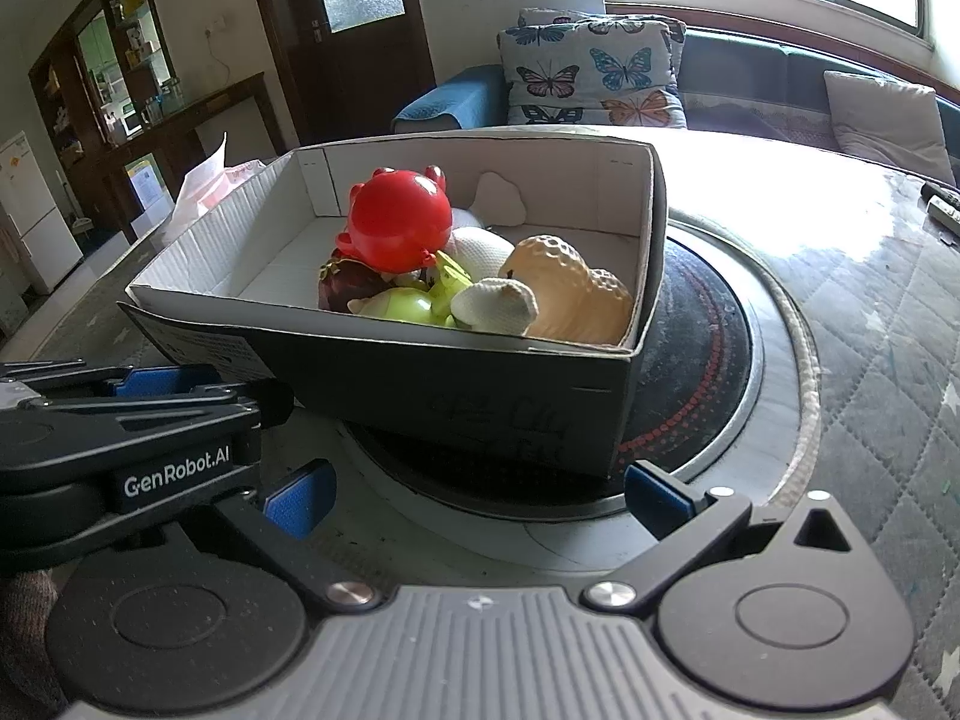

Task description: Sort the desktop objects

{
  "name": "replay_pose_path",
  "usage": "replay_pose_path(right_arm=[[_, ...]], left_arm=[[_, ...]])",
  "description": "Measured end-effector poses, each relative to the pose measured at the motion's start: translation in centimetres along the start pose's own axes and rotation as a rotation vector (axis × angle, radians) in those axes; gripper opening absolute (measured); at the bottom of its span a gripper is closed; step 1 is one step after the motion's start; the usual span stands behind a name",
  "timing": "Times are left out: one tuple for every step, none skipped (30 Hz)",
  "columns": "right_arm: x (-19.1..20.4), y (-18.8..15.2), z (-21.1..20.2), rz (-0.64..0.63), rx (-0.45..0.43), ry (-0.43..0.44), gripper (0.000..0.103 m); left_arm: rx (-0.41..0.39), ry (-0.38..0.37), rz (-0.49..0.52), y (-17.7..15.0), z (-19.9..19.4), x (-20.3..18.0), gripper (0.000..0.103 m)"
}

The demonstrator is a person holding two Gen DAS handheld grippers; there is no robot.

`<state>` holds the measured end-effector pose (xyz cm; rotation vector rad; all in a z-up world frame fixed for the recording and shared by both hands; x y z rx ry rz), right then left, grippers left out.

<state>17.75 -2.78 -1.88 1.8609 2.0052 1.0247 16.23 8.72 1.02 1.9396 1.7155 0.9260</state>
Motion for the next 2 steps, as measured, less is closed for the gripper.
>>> replay_pose_path(right_arm=[[0.00, 0.00, 0.00, 0.000, 0.000, 0.000, 0.103], [0.00, 0.00, 0.00, 0.000, 0.000, 0.000, 0.103]], left_arm=[[-0.001, -0.002, 0.001, 0.01, -0.01, 0.00, 0.039], [0.000, -0.002, 0.001, 0.01, -0.01, 0.00, 0.039]])
Point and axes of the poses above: each gripper's, at about its wrist camera, not at the fingertips, and z roughly the way its jaws point, x to its left, y to its top, the point moved 3 cm from there along z, roughly the way its jaws point, and after that the axes turned 12 degrees about z, right-handed, at the moved point
